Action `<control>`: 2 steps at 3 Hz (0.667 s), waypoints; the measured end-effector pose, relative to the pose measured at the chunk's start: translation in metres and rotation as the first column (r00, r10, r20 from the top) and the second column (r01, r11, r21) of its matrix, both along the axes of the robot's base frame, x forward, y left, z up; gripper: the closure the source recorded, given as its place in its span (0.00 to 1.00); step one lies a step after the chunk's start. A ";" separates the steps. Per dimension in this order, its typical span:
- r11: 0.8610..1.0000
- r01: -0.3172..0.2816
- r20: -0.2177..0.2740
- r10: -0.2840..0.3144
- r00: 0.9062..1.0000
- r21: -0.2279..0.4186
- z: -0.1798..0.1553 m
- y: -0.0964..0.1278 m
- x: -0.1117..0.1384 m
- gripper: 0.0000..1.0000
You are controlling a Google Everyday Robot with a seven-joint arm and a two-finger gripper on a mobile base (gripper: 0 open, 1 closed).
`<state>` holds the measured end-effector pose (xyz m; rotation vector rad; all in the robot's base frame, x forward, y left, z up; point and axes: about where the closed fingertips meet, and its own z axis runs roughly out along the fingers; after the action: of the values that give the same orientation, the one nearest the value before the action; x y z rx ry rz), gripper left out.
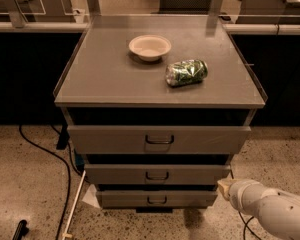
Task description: Open middle drawer
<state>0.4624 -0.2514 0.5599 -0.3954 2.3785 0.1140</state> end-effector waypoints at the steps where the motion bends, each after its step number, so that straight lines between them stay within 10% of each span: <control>1: 0.993 0.109 0.029 -0.111 0.993 0.046 -0.018 0.000 0.020 1.00; 2: 0.982 0.172 0.087 -0.179 0.980 0.079 -0.004 -0.002 0.038 1.00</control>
Offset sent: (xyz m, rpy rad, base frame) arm 0.0147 -0.0011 -0.0142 0.0334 -0.0206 -0.0820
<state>0.5006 -0.2534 0.5556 -0.1523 2.2972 0.0959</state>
